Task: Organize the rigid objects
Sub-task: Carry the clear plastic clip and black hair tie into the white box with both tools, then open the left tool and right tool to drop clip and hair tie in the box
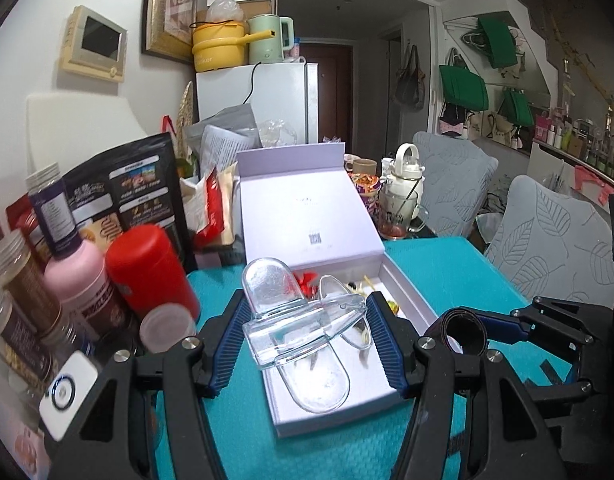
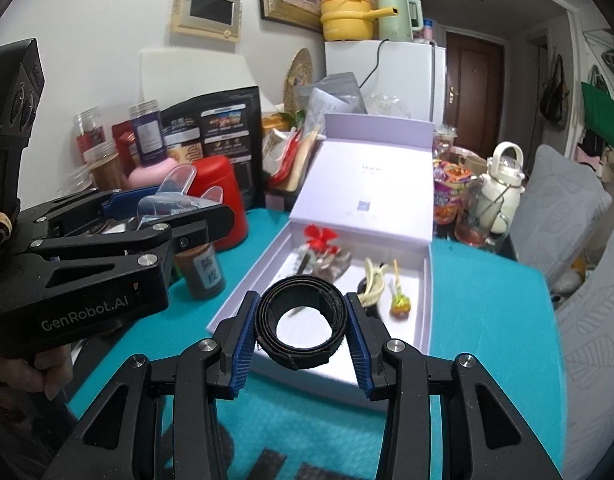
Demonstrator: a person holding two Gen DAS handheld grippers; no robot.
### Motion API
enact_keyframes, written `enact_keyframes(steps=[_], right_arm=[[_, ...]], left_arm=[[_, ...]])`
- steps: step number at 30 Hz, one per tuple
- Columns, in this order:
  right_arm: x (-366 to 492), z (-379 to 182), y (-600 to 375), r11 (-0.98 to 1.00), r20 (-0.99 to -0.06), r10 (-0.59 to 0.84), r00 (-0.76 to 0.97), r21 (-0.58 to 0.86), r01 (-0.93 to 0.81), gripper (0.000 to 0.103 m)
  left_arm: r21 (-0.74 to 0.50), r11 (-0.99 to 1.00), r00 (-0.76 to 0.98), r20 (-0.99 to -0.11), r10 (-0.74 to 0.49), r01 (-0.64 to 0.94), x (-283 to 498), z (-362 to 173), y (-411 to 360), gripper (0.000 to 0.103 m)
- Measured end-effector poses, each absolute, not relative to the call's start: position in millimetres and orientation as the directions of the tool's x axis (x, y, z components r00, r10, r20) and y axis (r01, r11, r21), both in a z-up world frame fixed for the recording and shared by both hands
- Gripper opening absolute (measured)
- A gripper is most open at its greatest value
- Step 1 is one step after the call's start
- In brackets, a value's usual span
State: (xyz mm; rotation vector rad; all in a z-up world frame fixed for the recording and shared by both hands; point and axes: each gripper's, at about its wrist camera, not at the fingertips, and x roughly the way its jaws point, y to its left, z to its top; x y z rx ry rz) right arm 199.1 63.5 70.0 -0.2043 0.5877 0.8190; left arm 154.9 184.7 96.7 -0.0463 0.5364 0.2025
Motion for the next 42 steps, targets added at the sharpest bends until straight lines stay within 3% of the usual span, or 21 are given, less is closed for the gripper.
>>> enact_keyframes(steps=[22,42], right_arm=[[293.7,78.9,93.1,0.707,-0.54,0.605,0.584,0.027,-0.707,0.041],[339.7,28.6,109.0,0.732,-0.644,0.545,0.537,0.053,-0.679,0.041]], left_arm=[[-0.02,0.981,0.854,-0.496,0.157,-0.193,247.0,90.1,212.3,0.059],[-0.03,0.974,0.747,-0.647,0.153,-0.225,288.9,32.0,248.5,0.059]])
